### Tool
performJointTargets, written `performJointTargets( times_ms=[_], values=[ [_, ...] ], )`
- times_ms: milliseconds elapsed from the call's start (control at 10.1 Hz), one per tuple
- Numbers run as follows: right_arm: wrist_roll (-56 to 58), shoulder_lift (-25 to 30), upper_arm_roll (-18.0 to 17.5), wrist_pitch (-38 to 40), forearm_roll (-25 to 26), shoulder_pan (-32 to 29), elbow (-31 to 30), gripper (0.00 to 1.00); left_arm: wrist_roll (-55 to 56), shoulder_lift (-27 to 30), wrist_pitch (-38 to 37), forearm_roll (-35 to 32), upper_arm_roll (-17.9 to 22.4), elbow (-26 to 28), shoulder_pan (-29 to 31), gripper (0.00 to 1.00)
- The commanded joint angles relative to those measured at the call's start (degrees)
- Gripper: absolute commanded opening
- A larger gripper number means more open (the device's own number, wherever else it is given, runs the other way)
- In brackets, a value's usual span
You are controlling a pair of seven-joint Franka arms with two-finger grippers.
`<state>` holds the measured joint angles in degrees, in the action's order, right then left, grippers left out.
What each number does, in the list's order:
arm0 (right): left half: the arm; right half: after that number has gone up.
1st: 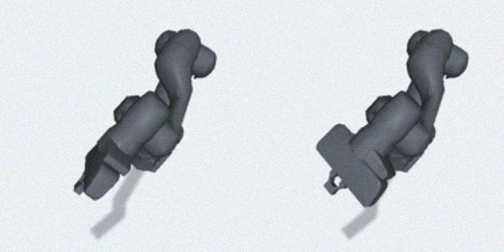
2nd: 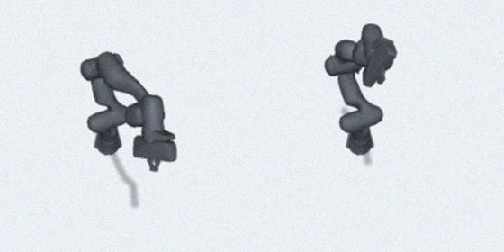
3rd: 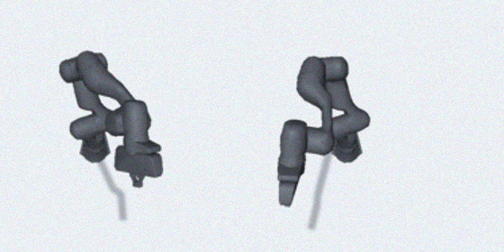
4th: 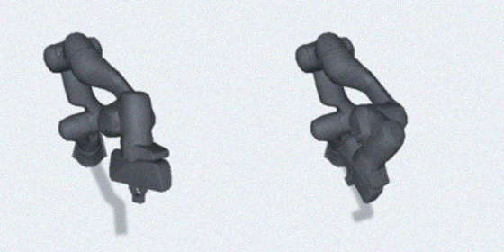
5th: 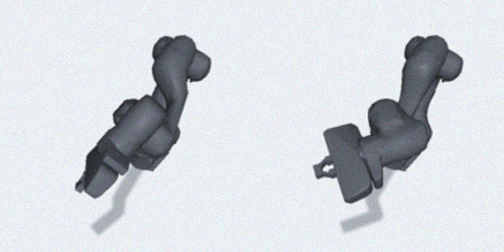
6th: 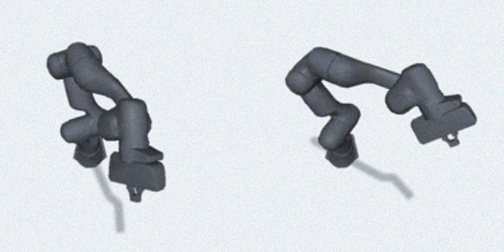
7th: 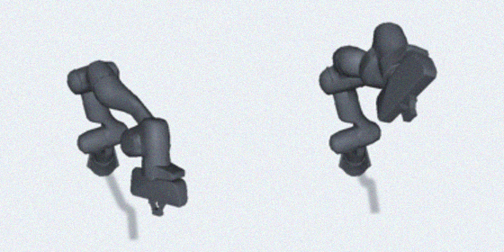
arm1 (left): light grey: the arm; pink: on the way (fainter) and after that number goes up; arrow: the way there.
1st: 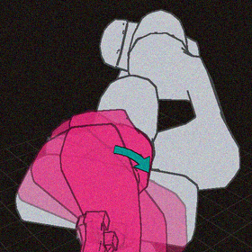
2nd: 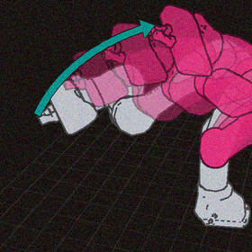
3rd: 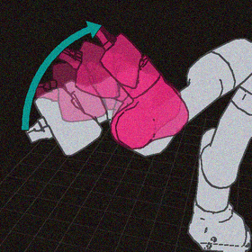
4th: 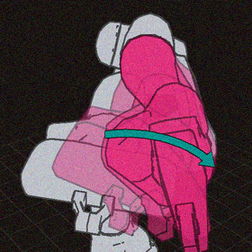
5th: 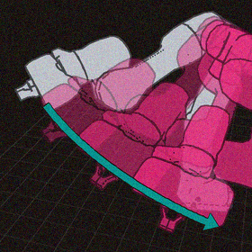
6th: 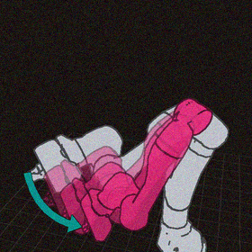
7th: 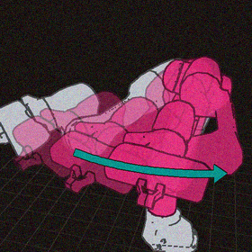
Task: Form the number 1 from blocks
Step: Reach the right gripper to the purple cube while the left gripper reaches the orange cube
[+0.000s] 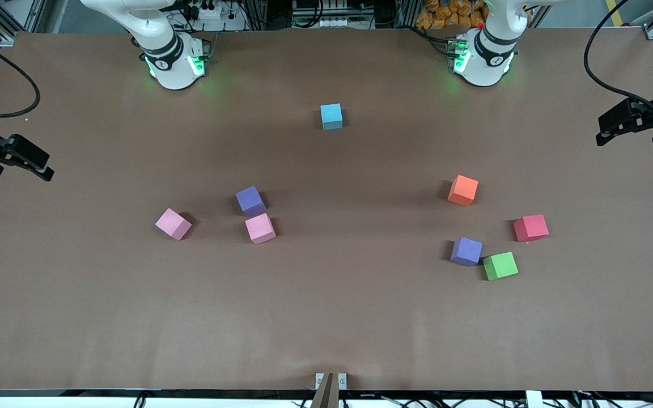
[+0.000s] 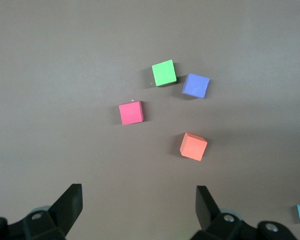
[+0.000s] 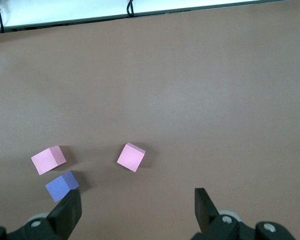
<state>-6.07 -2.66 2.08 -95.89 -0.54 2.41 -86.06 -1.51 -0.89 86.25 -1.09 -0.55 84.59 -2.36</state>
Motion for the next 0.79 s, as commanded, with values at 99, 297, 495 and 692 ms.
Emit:
performJointTargets(
  times_ms=[99,297,495,692],
  values=[
    [0.5,0.9,-1.0,0.5,0.4,-1.2,-0.6,1.00,-0.5,0.5,-0.3,1.0,0.6,0.4,-0.3,1.00],
    [0.3,0.7,-1.0,0.6,0.4,-1.3,-0.6,1.00,3.6,0.3,-0.3,1.1,0.3,0.7,-0.3,1.00],
    [0.0,-1.9,-1.0,0.4,0.3,-0.5,-0.6,1.00,3.9,0.0,0.8,1.7,-2.5,3.3,-0.2,1.00],
    [-2.5,-6.2,-1.1,-1.7,-0.5,0.6,-0.6,1.00,4.3,0.5,2.5,4.0,-5.6,9.7,-0.3,1.00]
  ],
)
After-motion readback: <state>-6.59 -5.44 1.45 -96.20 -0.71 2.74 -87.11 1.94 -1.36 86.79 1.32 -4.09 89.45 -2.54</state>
